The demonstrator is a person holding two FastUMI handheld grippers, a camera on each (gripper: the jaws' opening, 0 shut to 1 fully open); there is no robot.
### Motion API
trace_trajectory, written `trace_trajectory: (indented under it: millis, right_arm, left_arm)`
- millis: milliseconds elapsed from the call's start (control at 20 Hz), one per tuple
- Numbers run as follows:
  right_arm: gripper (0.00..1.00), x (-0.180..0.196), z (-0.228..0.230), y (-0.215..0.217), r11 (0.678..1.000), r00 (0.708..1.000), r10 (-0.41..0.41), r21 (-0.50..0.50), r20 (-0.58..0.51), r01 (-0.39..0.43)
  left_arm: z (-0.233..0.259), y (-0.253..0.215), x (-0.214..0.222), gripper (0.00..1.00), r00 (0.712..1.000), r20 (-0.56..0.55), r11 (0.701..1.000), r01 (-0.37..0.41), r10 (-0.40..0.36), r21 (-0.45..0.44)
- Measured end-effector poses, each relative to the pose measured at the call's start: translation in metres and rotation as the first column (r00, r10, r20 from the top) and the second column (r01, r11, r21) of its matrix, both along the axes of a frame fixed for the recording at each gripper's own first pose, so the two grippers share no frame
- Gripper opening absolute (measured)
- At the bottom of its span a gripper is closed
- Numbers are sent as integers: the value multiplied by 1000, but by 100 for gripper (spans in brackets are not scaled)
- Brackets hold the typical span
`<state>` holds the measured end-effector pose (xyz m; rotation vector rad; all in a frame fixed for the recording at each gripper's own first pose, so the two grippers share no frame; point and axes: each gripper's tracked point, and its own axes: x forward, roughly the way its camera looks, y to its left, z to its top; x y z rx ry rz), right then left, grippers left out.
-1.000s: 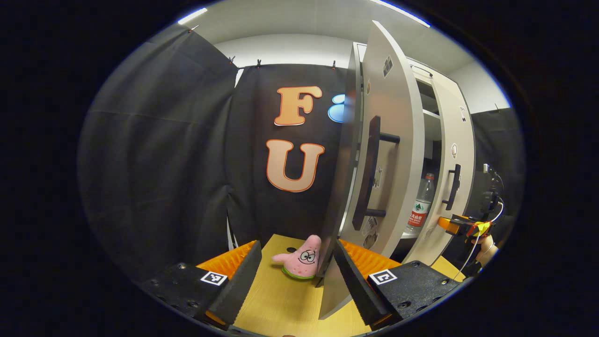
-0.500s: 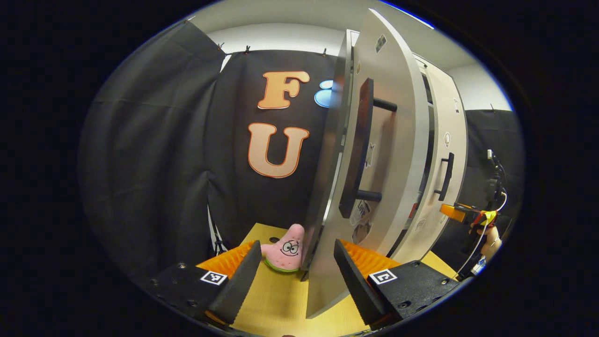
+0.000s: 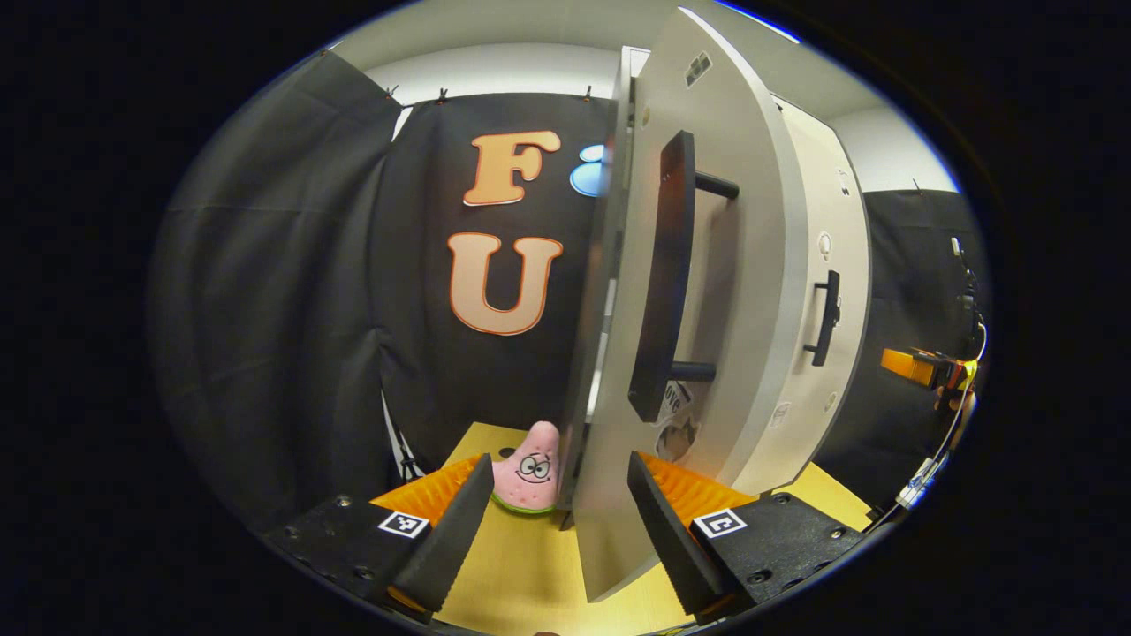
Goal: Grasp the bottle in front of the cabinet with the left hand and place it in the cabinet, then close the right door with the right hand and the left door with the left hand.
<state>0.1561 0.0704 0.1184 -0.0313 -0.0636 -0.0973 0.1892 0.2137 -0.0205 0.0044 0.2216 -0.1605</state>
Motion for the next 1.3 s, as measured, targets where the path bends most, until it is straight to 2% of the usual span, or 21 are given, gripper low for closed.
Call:
trace_trajectory:
  millis: [150, 200, 250, 300, 400, 550, 600, 700, 750, 800, 900, 1100, 1150, 1200, 1300]
  right_arm:
    - [94, -26, 11, -14, 1000, 1000, -10, -24, 18, 11]
    - [94, -36, 14, -17, 1000, 1000, -6, -28, 22, 6]
    - [94, -44, 17, -20, 999, 1000, -1, -32, 24, 1]
    - [94, -52, 19, -24, 999, 1000, 2, -39, 26, -1]
    - [94, -66, 24, -36, 999, 999, -1, -51, 34, 3]
    - [94, -79, 27, -55, 998, 999, -3, -62, 36, 5]
    - [94, -83, 27, -60, 998, 999, 0, -60, 36, 2]
    - [94, -89, 27, -72, 999, 999, 1, -52, 40, 1]
    - [94, -92, 29, -79, 999, 999, -3, -50, 43, 5]
    - [94, -94, 29, -85, 999, 999, -9, -49, 45, 11]
    - [94, -97, 31, -96, 999, 998, -19, -45, 53, 21]
    - [94, -101, 33, -110, 999, 998, -29, -35, 61, 32]
    - [94, -100, 33, -113, 999, 998, -30, -32, 61, 32]
    - [94, -98, 33, -116, 999, 998, -32, -27, 61, 33]
    - [94, -96, 32, -119, 999, 998, -31, -18, 60, 32]
  left_arm:
    - [-4, -38, 3, 94, 998, 3, 998, 63, -63, -19]
    - [-5, -50, 4, 91, 997, 6, 996, 78, -78, -32]
    - [-7, -62, 6, 94, 996, 8, 995, 88, -87, -41]
    - [-8, -71, 8, 91, 996, 10, 994, 92, -92, -49]
    - [-11, -90, 15, 94, 995, 12, 993, 102, -102, -66]
    - [-15, -125, 29, 94, 990, 11, 984, 139, -139, -110]
    - [-14, -137, 35, 91, 989, 14, 980, 151, -150, -127]
    - [-13, -153, 53, 91, 989, 26, 980, 145, -142, -139]
    - [-14, -156, 62, 94, 991, 28, 981, 136, -133, -135]
    - [-17, -159, 71, 91, 992, 27, 984, 125, -122, -130]
    - [-19, -167, 89, 94, 994, 24, 987, 104, -102, -120]
    - [-16, -166, 96, 94, 996, 41, 991, 89, -85, -102]
    - [-17, -167, 96, 91, 996, 38, 991, 87, -83, -100]
    - [-17, -167, 97, 94, 996, 38, 992, 86, -82, -95]
    - [-16, -168, 99, 94, 996, 37, 994, 79, -77, -70]
